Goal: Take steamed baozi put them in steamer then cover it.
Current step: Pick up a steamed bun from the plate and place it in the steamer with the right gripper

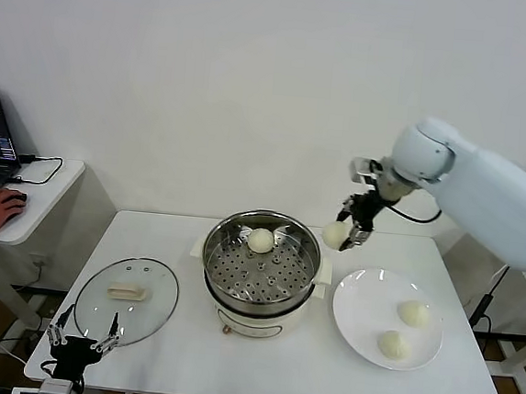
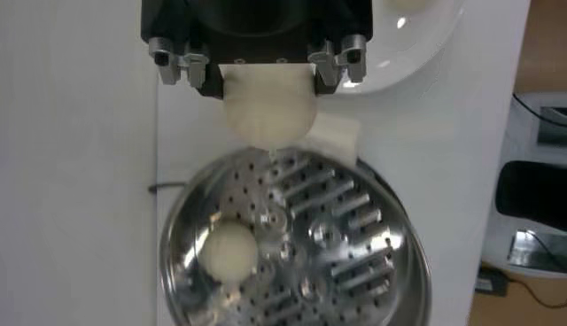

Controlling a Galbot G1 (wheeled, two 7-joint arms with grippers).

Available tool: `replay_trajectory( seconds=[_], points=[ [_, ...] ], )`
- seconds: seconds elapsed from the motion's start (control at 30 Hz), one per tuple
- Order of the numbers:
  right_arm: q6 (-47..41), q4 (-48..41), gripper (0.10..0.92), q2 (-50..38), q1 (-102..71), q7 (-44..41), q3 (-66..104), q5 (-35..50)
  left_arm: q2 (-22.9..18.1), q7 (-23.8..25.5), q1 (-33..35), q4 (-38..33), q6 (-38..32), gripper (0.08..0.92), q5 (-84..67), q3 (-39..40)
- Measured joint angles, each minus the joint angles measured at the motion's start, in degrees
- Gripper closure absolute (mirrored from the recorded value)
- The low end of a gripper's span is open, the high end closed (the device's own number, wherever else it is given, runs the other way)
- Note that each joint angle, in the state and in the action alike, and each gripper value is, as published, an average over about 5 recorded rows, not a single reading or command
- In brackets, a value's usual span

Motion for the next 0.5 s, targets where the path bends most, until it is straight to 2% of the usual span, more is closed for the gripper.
replay_trajectory(
  seconds=[0.5],
  points=[
    [-1.6,-8.4,0.406,15.8,-1.3,0.0,-3.5,1.1,-0.2,0.2,0.1,-0.9,0.0,0.177,-0.2,0.7]
  ],
)
